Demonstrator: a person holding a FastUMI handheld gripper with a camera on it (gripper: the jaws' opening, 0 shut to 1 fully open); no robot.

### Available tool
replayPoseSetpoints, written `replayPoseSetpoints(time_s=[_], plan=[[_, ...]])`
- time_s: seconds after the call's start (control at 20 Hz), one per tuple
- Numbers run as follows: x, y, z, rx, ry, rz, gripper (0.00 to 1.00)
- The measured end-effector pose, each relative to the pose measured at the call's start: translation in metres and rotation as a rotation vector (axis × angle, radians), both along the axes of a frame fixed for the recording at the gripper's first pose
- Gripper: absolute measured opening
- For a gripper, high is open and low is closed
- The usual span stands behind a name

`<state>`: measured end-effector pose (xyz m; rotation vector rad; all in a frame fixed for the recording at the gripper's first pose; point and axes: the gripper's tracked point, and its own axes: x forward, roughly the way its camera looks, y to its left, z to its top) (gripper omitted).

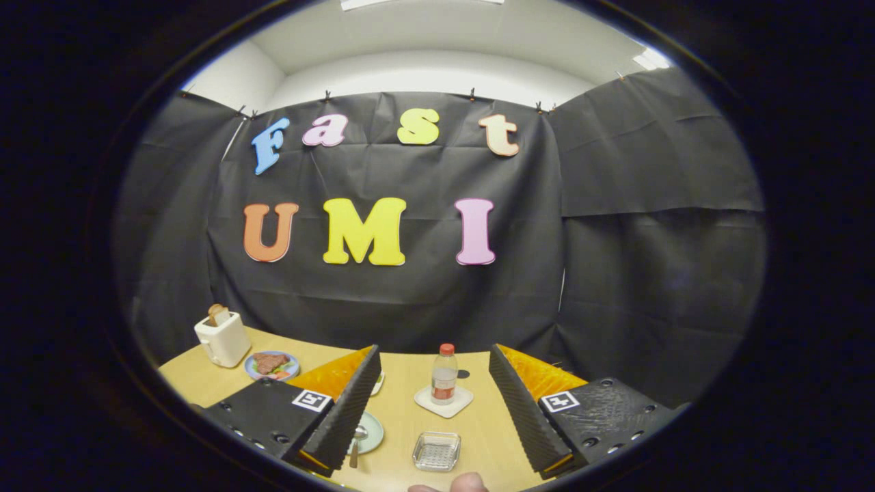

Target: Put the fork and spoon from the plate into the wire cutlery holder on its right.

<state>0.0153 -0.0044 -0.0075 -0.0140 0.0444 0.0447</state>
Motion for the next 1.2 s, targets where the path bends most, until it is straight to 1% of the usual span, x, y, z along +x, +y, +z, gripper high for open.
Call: replayPoseSetpoints(time_s=[0.3,0.5,0.7,0.9,1.2], plan=[[0.004,0.005,-0.015,-0.022,0.056,0.023,0.95],[0.012,0.018,-0.03,-0.079,0.15,0.091,0.95],[0.019,0.031,-0.072,-0.094,0.334,0.16,0.95],[0.017,0.053,-0.127,-0.084,0.591,0.219,0.95],[0.024,0.099,-0.162,-0.174,0.805,0.292,0.95]])
